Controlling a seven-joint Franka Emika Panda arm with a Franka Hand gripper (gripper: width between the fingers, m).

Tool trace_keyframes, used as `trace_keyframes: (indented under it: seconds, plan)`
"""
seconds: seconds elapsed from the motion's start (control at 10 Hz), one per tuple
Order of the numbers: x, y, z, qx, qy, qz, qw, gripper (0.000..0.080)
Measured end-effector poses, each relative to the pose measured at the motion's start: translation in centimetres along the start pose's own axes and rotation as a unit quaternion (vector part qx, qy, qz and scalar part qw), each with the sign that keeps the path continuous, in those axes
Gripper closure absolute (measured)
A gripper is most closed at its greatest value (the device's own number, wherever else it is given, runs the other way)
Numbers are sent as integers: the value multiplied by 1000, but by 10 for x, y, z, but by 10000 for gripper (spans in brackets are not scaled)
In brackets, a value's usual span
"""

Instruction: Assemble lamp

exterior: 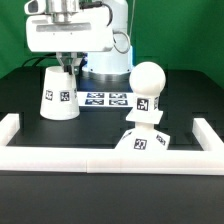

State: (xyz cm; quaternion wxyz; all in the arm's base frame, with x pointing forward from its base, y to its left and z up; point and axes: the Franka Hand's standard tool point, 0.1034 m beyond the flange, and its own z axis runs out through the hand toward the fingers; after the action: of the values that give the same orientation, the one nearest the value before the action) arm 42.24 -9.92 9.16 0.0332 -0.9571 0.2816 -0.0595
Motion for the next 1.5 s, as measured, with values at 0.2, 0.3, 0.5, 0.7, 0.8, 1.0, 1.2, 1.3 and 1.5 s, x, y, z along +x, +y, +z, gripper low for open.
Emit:
trace_keyframes:
  seconds: [0.2,0.3,0.5,0.7,0.8,1.0,1.2,1.3,1.5]
  plan:
    - [4,-9,1,2,-1,7,1000,757]
    - [4,-23,-6,10,-12,19,1000,757]
    - [7,-25,-4,9,-7,19,1000,757]
    - [13,-20,3,-2,12,15,1000,757]
    - [12,-19,3,-3,12,15,1000,757]
    - [10,-23,2,0,1,21,1000,757]
    - [11,-48,-28,31,-18,34,999,757]
    - [12,-55,-37,38,-21,38,998,757]
    - [13,-69,-51,36,-34,56,997,757]
